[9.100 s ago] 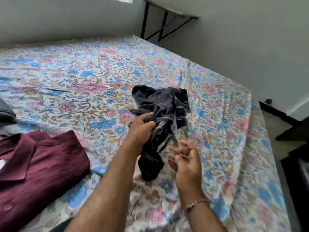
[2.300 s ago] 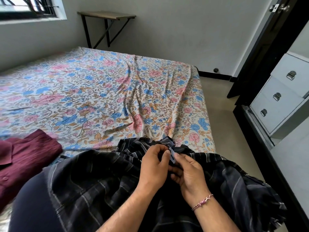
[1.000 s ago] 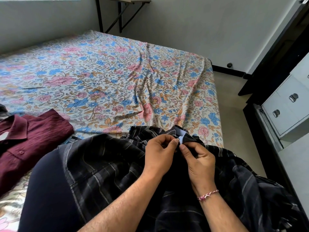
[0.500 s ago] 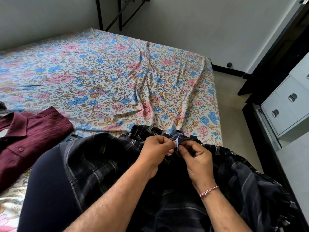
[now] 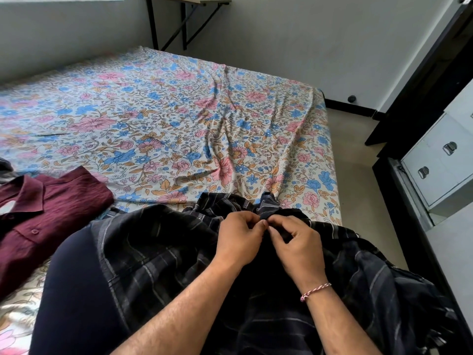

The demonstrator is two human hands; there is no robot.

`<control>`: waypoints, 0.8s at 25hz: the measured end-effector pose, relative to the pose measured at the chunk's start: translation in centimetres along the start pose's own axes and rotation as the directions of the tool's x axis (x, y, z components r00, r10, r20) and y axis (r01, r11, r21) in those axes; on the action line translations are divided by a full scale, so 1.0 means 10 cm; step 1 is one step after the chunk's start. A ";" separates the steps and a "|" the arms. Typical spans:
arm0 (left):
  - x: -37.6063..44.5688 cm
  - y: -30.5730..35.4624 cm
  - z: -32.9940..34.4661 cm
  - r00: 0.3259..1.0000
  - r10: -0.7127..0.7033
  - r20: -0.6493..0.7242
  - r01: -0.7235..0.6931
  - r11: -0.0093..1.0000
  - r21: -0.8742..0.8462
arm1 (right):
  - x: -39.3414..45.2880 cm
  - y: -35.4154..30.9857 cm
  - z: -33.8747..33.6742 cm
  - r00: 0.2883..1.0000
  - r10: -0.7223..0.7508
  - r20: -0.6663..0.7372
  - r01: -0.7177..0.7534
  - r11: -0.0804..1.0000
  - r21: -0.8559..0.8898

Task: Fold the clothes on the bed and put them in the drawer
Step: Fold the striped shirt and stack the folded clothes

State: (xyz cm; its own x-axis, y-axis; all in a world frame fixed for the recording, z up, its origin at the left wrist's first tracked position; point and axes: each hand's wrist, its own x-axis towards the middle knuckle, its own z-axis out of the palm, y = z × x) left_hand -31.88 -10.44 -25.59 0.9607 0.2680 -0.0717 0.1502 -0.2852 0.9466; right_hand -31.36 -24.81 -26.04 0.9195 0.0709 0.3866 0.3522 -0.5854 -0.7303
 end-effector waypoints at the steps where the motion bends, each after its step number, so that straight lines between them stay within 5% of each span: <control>1: 0.01 0.01 0.00 1.000 0.023 0.001 -0.023 0.999 0.038 | 0.00 -0.02 -0.02 1.000 -0.014 -0.013 0.014 0.999 -0.040; 5: 0.03 0.09 -0.10 0.977 0.202 0.073 -0.214 0.926 0.310 | 0.02 -0.03 -0.11 0.979 -0.205 -0.013 0.195 0.947 -0.256; 8: -0.01 0.13 -0.13 0.957 0.267 0.109 -0.289 0.886 0.362 | 0.03 -0.02 -0.17 0.942 -0.335 -0.009 0.310 0.882 -0.354; 10: -0.03 0.14 -0.11 0.968 0.237 0.086 -0.251 0.932 0.260 | 0.03 -0.02 -0.17 0.930 -0.367 -0.028 0.332 0.869 -0.368; 12: -0.05 0.14 -0.06 0.994 0.095 0.060 -0.092 0.995 -0.045 | 0.02 -0.04 -0.15 0.952 -0.294 -0.091 0.261 0.928 -0.266; 15: -0.12 0.17 0.03 0.984 -0.131 0.119 0.167 0.907 -0.387 | 0.02 -0.07 -0.11 0.987 0.105 -0.118 -0.083 0.980 0.179; 17: -0.12 0.16 0.04 0.981 -0.139 0.134 0.184 0.889 -0.420 | -0.01 -0.07 -0.07 0.986 0.090 -0.137 -0.064 0.980 0.188; 20: -0.02 0.14 -0.02 0.994 -0.041 0.106 0.065 0.970 -0.235 | -0.03 -0.05 -0.08 0.982 -0.121 -0.143 0.121 0.993 -0.012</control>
State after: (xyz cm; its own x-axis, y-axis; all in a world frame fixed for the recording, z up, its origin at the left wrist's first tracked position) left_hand -31.93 -10.68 -24.17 0.9730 0.1807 -0.1433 0.1534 -0.0433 0.9872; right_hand -31.92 -25.17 -25.31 0.8355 0.0247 0.5489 0.4585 -0.5818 -0.6718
